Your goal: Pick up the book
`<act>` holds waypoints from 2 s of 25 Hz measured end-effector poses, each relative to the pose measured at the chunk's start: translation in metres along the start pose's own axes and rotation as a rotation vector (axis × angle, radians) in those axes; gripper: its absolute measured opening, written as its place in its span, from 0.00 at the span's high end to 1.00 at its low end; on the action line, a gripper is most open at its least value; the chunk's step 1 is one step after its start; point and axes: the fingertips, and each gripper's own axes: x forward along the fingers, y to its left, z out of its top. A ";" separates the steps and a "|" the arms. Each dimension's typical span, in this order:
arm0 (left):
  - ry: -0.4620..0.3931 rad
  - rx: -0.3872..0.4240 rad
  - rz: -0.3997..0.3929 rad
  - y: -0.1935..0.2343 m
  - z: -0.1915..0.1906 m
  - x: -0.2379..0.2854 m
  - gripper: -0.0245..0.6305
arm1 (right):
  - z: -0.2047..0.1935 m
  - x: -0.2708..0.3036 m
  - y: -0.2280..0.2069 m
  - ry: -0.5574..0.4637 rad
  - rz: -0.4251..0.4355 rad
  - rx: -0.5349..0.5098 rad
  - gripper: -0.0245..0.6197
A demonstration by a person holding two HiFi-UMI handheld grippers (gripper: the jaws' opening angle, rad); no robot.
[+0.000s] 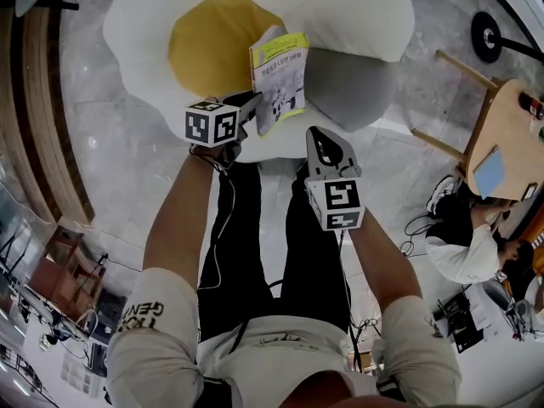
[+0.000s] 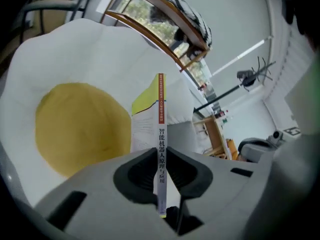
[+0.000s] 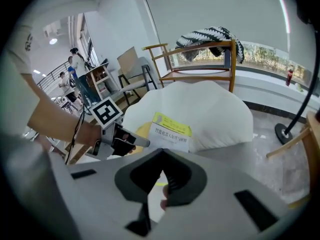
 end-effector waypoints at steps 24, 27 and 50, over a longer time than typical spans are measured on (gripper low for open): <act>-0.553 -0.308 -0.098 -0.193 0.114 -0.246 0.85 | 0.230 -0.168 0.059 -0.324 -0.057 0.060 0.92; -0.586 -0.267 -0.083 -0.219 0.124 -0.280 0.85 | 0.259 -0.199 0.066 -0.386 -0.068 0.058 0.92; -0.811 -0.015 -0.147 -0.376 0.229 -0.447 0.85 | 0.409 -0.368 0.101 -0.754 -0.088 -0.048 0.92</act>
